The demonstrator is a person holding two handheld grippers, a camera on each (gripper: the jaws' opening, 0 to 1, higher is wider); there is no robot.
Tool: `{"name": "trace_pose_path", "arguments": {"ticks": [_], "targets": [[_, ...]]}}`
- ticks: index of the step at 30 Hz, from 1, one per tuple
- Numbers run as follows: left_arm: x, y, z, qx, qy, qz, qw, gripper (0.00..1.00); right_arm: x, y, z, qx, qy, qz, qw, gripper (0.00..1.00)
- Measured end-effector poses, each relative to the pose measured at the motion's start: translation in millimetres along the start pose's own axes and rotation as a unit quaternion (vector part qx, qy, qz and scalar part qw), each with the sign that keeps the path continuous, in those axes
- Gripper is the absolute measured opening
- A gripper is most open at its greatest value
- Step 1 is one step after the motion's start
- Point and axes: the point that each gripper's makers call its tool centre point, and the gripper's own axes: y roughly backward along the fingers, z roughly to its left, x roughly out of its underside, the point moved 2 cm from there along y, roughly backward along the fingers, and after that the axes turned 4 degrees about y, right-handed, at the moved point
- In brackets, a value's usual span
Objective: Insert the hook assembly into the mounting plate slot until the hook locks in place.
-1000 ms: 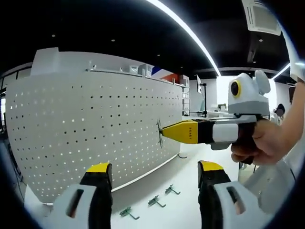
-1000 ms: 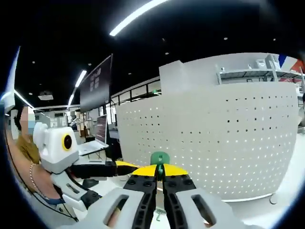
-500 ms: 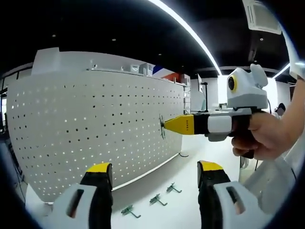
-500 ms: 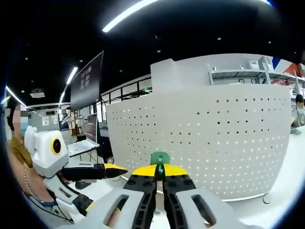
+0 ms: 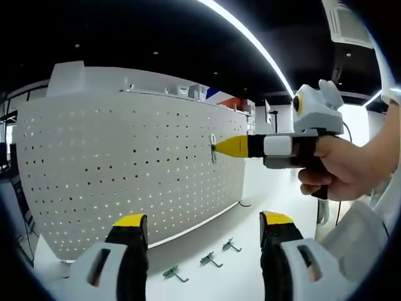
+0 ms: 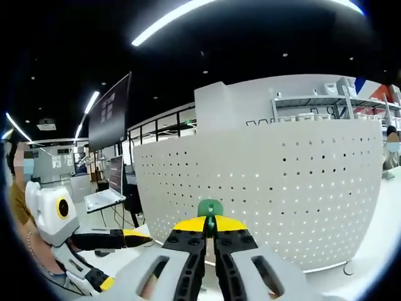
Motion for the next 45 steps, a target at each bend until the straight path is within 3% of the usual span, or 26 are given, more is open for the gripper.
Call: {"name": "trace_pose_path", "arguments": {"ticks": [45], "targets": [[10.8,27,9.3,-0.035,0.007,-0.011,0.9993,0.75,-42.5,-48,-10,0.031,0.034,-0.054,0.9975,0.00]]}}
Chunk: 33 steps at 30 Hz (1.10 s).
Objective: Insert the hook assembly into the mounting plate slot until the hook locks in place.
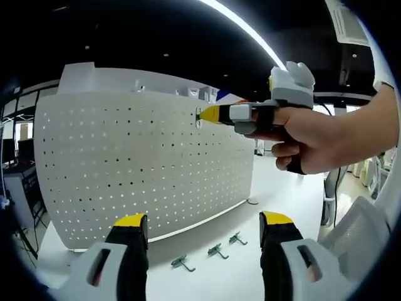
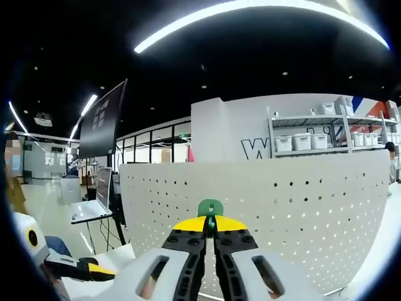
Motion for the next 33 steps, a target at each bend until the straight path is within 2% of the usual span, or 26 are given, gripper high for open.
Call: {"name": "trace_pose_path", "arguments": {"ticks": [11,23,33], "targets": [[2.5,4,-1.2,-0.001,-0.010,0.002,0.9999,0.75,-2.8,-15,-10,0.012,0.002,-0.005,0.9999,0.01],[3.8,5,0.4,-0.002,-0.002,0.001,1.0000,0.74,-5.0,-32,-17,0.025,0.001,-0.008,0.9997,0.01],[3.2,8,5.0,-0.011,0.002,0.000,0.9999,0.74,-7.4,-46,-15,0.031,-0.004,-0.016,0.9994,0.01]]}}
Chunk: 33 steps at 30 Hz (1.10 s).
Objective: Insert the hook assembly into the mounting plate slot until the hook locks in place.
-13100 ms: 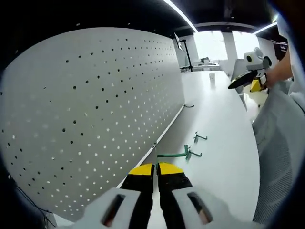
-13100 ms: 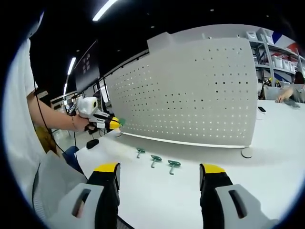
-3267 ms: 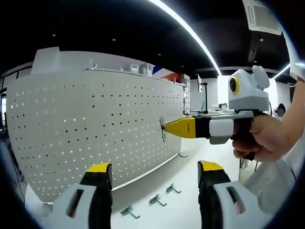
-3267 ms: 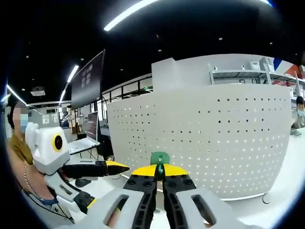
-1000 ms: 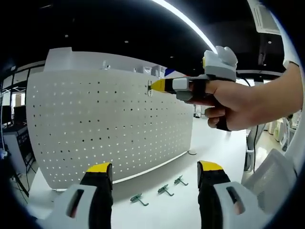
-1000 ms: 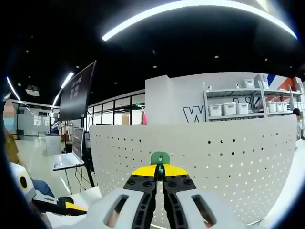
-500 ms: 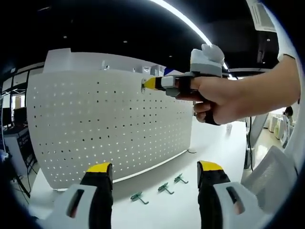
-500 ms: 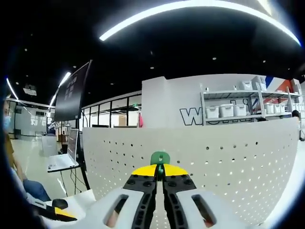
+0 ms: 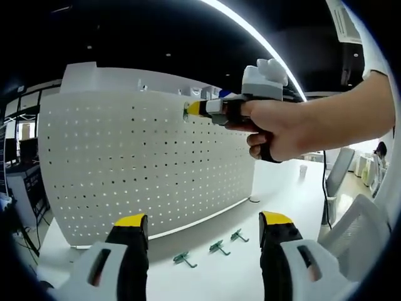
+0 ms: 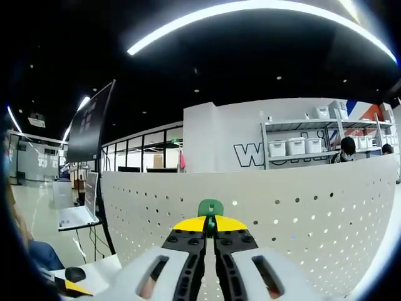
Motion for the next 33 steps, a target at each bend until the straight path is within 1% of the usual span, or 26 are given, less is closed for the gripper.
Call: {"name": "trace_pose_path", "arguments": {"ticks": [15,24,33], "targets": [[5.4,2,6.1,-0.006,0.003,0.007,1.0000,0.74,-1.0,-21,7,-0.002,0.010,0.001,0.9999,0.01],[6.2,2,8.5,-0.007,0.005,0.009,0.9999,0.74,-0.1,-31,18,-0.012,0.023,0.004,0.9997,0.01],[10.3,2,12.1,-0.010,0.012,0.016,0.9997,0.73,2.9,-38,18,-0.012,0.022,0.007,0.9997,0.01]]}}
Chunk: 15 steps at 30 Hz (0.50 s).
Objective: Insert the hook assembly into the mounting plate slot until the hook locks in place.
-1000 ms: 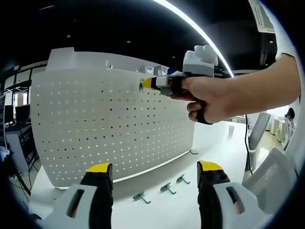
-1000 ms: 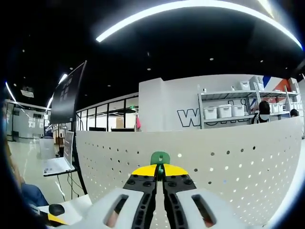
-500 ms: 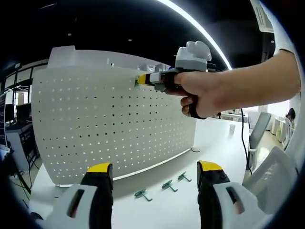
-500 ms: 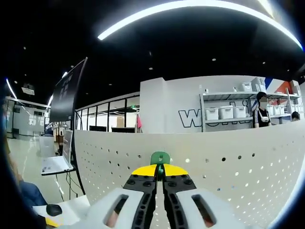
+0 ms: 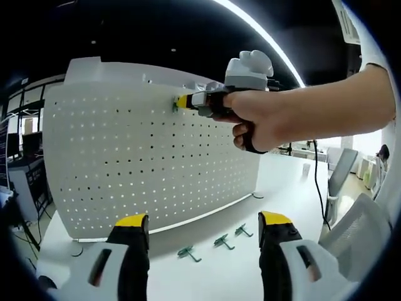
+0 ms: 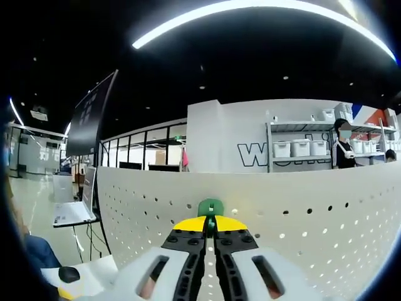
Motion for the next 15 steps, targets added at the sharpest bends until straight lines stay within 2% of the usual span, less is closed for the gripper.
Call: {"name": "trace_pose_path", "arguments": {"ticks": [9,15], "targets": [[1.2,-1.7,1.8,0.000,0.004,0.002,1.0000,0.72,3.6,-3.2,1.1,0.005,0.010,0.004,0.9999,0.01],[1.8,-2.8,-1.6,0.004,0.008,0.004,1.0000,0.72,4.9,-3.9,2.0,0.023,0.027,0.008,0.9993,0.01]]}}
